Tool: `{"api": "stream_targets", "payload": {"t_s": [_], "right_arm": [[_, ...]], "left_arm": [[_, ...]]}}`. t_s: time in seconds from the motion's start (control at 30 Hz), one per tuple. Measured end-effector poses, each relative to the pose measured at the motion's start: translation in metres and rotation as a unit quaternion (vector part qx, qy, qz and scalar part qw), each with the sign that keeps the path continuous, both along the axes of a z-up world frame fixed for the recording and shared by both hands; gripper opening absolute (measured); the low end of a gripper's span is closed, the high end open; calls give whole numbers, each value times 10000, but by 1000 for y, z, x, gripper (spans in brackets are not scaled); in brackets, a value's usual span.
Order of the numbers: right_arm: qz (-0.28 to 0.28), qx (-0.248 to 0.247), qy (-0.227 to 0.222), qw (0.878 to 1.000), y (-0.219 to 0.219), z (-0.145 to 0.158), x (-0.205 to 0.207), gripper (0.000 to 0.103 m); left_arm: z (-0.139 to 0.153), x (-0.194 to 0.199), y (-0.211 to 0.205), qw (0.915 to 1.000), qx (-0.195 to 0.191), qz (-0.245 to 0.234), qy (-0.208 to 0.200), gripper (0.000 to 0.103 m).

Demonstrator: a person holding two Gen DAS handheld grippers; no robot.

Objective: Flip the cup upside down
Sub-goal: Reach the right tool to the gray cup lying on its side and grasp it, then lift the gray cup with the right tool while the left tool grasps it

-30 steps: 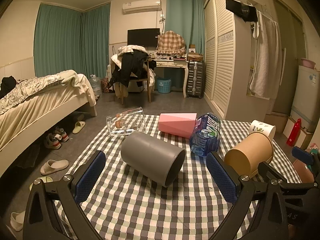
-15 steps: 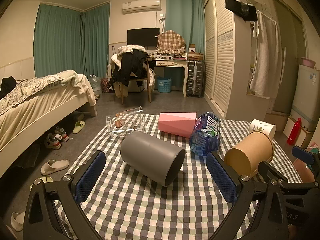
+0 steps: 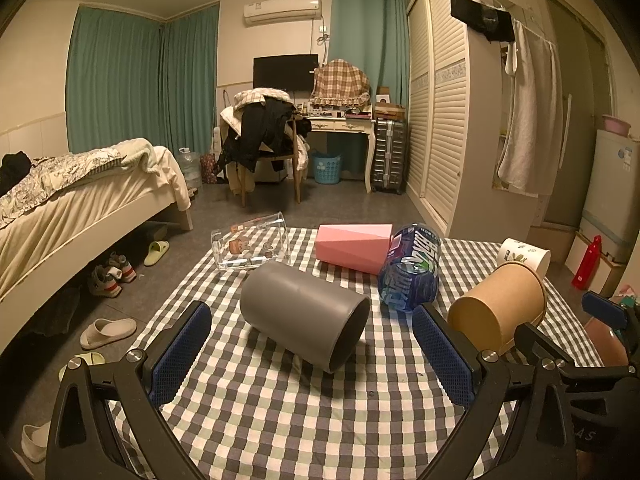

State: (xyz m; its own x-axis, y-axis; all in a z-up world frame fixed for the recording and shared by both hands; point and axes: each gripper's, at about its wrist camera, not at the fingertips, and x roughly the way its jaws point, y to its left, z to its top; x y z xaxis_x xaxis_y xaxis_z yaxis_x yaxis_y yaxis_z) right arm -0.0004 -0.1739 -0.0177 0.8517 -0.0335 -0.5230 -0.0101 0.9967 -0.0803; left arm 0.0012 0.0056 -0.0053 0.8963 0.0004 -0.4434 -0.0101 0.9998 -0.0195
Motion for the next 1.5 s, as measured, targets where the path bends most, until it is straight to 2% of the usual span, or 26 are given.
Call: {"api": "stream_targets", "payload": {"t_s": [0.2,0.37,0.53,0.7,0.77,0.83,0.93,1.0,1.07,1.13,1.17,1.33,1.5], "right_arm": [[294,108,3,9995,7,6,-1,103],[831,-34,199,9963,33,8,8,103],[1520,-340,362,9871,76,7,26,103],[2436,-696,505,9660,127,2,59,103],[2879,-972,842,9490,156,-16,90,103],[2929,-1034,919,9461,161,-21,98,103],[3129,-1170,1261,9341,177,-41,124,103],[3195,-1122,1296,9320,183,-47,133,102],[3313,-1039,1416,9270,187,-54,141,94],[3399,-1027,1478,9231,187,-56,143,80],[3450,-1058,1517,9202,187,-59,144,77],[3594,-1153,1497,9139,179,-57,128,75],[3711,-1377,1530,9055,158,-55,93,74]], "left_arm": [[4,0,26,9999,-112,44,37,103],[9,3,71,9989,-219,416,89,103],[8,8,105,9961,-91,860,196,103],[4,14,124,9931,-21,1107,386,103],[2,17,129,9923,-60,1147,461,103],[-1,18,136,9917,-84,1180,506,103],[-3,23,143,9911,-112,1197,576,103],[-4,27,144,9908,-102,1197,620,103],[-6,30,144,9906,-89,1189,667,103],[-8,31,142,9907,-68,1173,689,103],[-8,31,141,9908,-53,1163,695,103],[-8,33,135,9913,-52,1106,705,103],[-7,33,128,9924,-348,914,742,103]]}}
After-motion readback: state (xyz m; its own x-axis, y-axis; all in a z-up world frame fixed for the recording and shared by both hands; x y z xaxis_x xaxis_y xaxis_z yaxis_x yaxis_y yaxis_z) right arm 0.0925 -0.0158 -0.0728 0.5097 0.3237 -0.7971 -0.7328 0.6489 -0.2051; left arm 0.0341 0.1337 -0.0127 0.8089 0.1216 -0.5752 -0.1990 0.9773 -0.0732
